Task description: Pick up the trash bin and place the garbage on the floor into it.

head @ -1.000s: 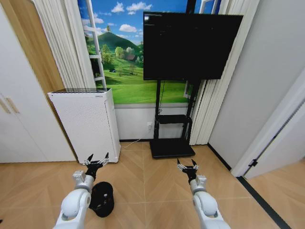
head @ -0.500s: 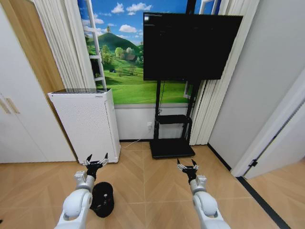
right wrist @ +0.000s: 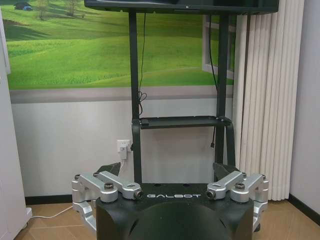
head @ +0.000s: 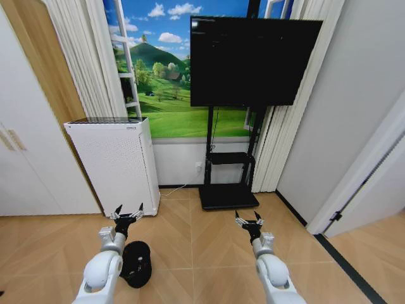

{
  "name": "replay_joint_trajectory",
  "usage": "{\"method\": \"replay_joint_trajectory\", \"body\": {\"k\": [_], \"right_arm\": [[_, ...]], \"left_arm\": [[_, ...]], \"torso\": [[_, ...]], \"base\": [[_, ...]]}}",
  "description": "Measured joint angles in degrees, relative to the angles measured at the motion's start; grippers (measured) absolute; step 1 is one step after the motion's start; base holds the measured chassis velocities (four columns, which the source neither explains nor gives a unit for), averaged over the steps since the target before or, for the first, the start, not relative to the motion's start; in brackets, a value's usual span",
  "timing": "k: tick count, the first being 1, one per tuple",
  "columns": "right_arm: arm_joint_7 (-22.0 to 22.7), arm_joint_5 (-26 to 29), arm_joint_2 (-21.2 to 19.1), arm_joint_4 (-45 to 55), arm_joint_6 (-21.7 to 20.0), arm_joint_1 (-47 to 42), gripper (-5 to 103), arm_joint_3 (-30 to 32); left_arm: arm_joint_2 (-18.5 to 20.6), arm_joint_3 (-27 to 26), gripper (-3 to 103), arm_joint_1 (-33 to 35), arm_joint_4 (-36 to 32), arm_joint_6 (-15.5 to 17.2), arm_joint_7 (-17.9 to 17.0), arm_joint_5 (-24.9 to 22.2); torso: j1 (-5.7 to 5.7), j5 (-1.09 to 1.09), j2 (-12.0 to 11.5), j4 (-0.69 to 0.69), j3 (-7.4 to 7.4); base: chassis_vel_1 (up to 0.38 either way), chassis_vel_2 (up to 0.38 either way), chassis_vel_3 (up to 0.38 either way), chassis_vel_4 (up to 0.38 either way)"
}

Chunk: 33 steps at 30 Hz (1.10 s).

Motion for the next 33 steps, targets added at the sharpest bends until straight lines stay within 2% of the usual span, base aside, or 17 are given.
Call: {"method": "replay_joint_trajectory", "body": {"k": [8, 11, 14, 15, 16, 21, 23, 24, 28, 29, 32, 33], "right_arm": [[0.0, 0.0, 0.0, 0.0, 0.0, 0.0, 100, 0.0], [0.0, 0.0, 0.0, 0.0, 0.0, 0.0, 100, 0.0], [0.0, 0.0, 0.0, 0.0, 0.0, 0.0, 100, 0.0], [0.0, 0.0, 0.0, 0.0, 0.0, 0.0, 100, 0.0], [0.0, 0.0, 0.0, 0.0, 0.0, 0.0, 100, 0.0], [0.0, 0.0, 0.0, 0.0, 0.0, 0.0, 100, 0.0], [0.0, 0.0, 0.0, 0.0, 0.0, 0.0, 100, 0.0], [0.0, 0.0, 0.0, 0.0, 0.0, 0.0, 100, 0.0], [0.0, 0.0, 0.0, 0.0, 0.0, 0.0, 100, 0.0], [0.0, 0.0, 0.0, 0.0, 0.0, 0.0, 100, 0.0], [0.0, 0.0, 0.0, 0.0, 0.0, 0.0, 100, 0.0], [0.0, 0.0, 0.0, 0.0, 0.0, 0.0, 100, 0.0]], "left_arm": [[0.0, 0.0, 100, 0.0, 0.0, 0.0, 0.0, 0.0], [0.0, 0.0, 100, 0.0, 0.0, 0.0, 0.0, 0.0], [0.0, 0.0, 100, 0.0, 0.0, 0.0, 0.0, 0.0], [0.0, 0.0, 100, 0.0, 0.0, 0.0, 0.0, 0.0], [0.0, 0.0, 100, 0.0, 0.0, 0.0, 0.0, 0.0], [0.0, 0.0, 100, 0.0, 0.0, 0.0, 0.0, 0.0], [0.0, 0.0, 100, 0.0, 0.0, 0.0, 0.0, 0.0], [0.0, 0.0, 100, 0.0, 0.0, 0.0, 0.0, 0.0], [0.0, 0.0, 100, 0.0, 0.0, 0.0, 0.0, 0.0], [0.0, 0.0, 100, 0.0, 0.0, 0.0, 0.0, 0.0], [0.0, 0.0, 100, 0.0, 0.0, 0.0, 0.0, 0.0], [0.0, 0.0, 100, 0.0, 0.0, 0.0, 0.0, 0.0]], "torso": [[-0.07, 0.03, -0.1, -0.01, -0.06], [-0.08, -0.02, -0.1, 0.00, -0.07], [-0.08, 0.03, -0.1, 0.00, -0.07], [-0.08, -0.03, -0.1, -0.01, -0.07], [-0.08, 0.04, -0.1, -0.01, -0.08], [-0.09, -0.02, -0.1, 0.00, -0.09], [-0.10, 0.06, -0.1, -0.02, -0.10], [-0.11, -0.04, -0.1, 0.01, -0.11], [-0.13, 0.05, -0.1, -0.01, -0.12], [-0.12, -0.07, -0.2, 0.01, -0.11], [-0.12, 0.07, -0.2, -0.01, -0.11], [-0.13, 0.03, -0.2, -0.01, -0.13]], "base": [[0.179, -0.165, -0.176, 0.188], [0.217, -0.249, -0.212, 0.241], [0.258, -0.279, -0.239, 0.253], [0.257, -0.272, -0.285, 0.258], [0.291, -0.302, -0.298, 0.280], [0.326, -0.320, -0.333, 0.321], [0.365, -0.363, -0.333, 0.336], [0.347, -0.363, -0.374, 0.374], [0.370, -0.364, -0.370, 0.379], [0.366, -0.369, -0.351, 0.380], [0.368, -0.345, -0.362, 0.354], [0.327, -0.360, -0.370, 0.338]]}}
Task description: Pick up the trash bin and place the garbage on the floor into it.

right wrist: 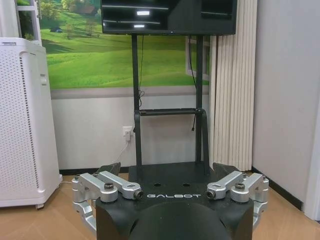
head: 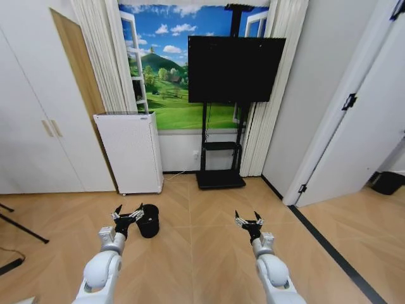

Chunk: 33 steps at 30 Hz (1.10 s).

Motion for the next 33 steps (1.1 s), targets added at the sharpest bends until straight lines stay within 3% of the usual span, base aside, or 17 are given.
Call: {"method": "replay_joint_trajectory", "body": {"k": [1, 4, 6, 7, 9, 14, 18, 25, 33], "right_arm": [[0.0, 0.0, 0.0, 0.0, 0.0, 0.0, 100, 0.0], [0.0, 0.0, 0.0, 0.0, 0.0, 0.0, 100, 0.0], [0.0, 0.0, 0.0, 0.0, 0.0, 0.0, 100, 0.0], [0.0, 0.0, 0.0, 0.0, 0.0, 0.0, 100, 0.0], [0.0, 0.0, 0.0, 0.0, 0.0, 0.0, 100, 0.0], [0.0, 0.0, 0.0, 0.0, 0.0, 0.0, 100, 0.0], [0.0, 0.0, 0.0, 0.0, 0.0, 0.0, 100, 0.1], [0.0, 0.0, 0.0, 0.0, 0.0, 0.0, 100, 0.0], [0.0, 0.0, 0.0, 0.0, 0.0, 0.0, 100, 0.0]], "left_arm": [[0.0, 0.0, 100, 0.0, 0.0, 0.0, 0.0, 0.0], [0.0, 0.0, 100, 0.0, 0.0, 0.0, 0.0, 0.0], [0.0, 0.0, 100, 0.0, 0.0, 0.0, 0.0, 0.0], [0.0, 0.0, 100, 0.0, 0.0, 0.0, 0.0, 0.0], [0.0, 0.0, 100, 0.0, 0.0, 0.0, 0.0, 0.0], [0.0, -0.1, 100, 0.0, 0.0, 0.0, -0.1, 0.0], [0.0, 0.1, 100, 0.0, 0.0, 0.0, 0.0, 0.0], [0.0, 0.0, 100, 0.0, 0.0, 0.0, 0.0, 0.0], [0.0, 0.0, 100, 0.0, 0.0, 0.0, 0.0, 0.0]], "torso": [[0.01, -0.12, 0.0, 0.02, 0.00], [0.02, 0.05, 0.0, 0.01, 0.01], [0.01, 0.01, 0.0, 0.01, 0.01], [0.00, -0.12, 0.0, 0.02, 0.00], [0.00, 0.06, 0.0, 0.00, 0.00], [-0.03, -0.05, 0.0, 0.04, -0.02], [-0.01, -0.04, 0.0, -0.09, -0.01], [0.07, -0.02, -0.1, 0.05, 0.02], [0.00, -0.03, 0.0, -0.01, -0.01]], "base": [[0.327, -0.360, -0.343, 0.363], [0.342, -0.344, -0.352, 0.350], [0.356, -0.319, -0.314, 0.347], [0.298, -0.365, -0.314, 0.347], [0.294, -0.296, -0.323, 0.306], [0.232, -0.105, -0.235, 0.211], [-0.012, -0.060, -0.074, 0.042], [-0.058, 0.052, 0.091, -0.037], [0.002, 0.005, -0.011, -0.008]]}}
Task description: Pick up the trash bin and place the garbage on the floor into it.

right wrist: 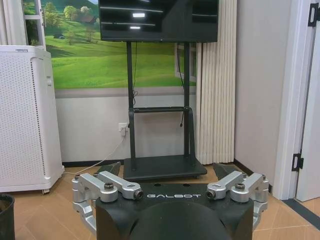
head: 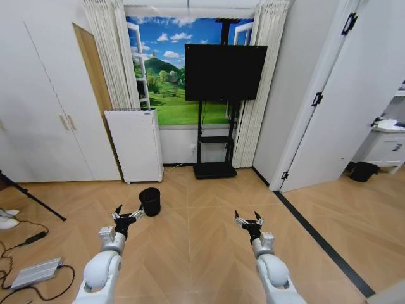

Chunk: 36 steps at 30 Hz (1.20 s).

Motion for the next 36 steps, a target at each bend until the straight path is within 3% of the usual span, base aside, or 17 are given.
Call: {"method": "replay_joint_trajectory", "body": {"k": [36], "right_arm": [[0.0, 0.0, 0.0, 0.0, 0.0, 0.0, 100, 0.0]], "left_arm": [[0.0, 0.0, 100, 0.0, 0.0, 0.0, 0.0, 0.0]], "torso": [[0.00, 0.00, 0.0, 0.01, 0.00]], "base": [[0.000, 0.000, 0.000, 0.000]]}}
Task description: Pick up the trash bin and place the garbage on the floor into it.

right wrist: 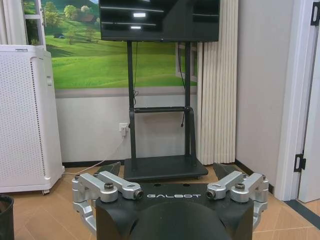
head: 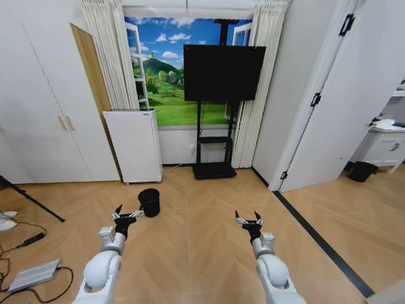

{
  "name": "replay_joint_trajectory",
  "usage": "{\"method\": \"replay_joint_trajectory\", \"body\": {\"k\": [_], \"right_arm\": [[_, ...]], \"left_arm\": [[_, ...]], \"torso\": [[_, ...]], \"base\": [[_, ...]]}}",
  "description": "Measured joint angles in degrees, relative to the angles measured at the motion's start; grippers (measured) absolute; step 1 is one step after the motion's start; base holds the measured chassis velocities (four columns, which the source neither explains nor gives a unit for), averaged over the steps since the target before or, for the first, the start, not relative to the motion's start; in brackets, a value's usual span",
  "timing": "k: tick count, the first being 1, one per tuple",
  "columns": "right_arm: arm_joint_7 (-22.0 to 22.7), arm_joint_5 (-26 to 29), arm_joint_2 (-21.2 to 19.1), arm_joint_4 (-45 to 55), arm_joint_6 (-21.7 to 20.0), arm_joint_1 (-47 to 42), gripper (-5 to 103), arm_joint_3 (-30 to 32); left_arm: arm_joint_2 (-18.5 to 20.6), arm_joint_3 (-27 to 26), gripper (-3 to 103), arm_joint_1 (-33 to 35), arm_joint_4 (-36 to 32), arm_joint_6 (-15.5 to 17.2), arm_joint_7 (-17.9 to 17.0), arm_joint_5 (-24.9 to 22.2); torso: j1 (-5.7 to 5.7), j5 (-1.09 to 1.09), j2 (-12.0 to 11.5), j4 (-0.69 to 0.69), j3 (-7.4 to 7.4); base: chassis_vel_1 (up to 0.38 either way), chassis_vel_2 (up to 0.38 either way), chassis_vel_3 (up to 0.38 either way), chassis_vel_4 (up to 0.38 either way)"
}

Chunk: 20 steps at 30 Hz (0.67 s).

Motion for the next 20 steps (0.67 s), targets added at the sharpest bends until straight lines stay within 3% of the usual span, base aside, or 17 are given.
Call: {"method": "replay_joint_trajectory", "body": {"k": [20], "right_arm": [[0.0, 0.0, 0.0, 0.0, 0.0, 0.0, 100, 0.0]], "left_arm": [[0.0, 0.0, 100, 0.0, 0.0, 0.0, 0.0, 0.0]], "torso": [[0.00, 0.00, 0.0, 0.00, 0.00]], "base": [[0.000, 0.000, 0.000, 0.000]]}}
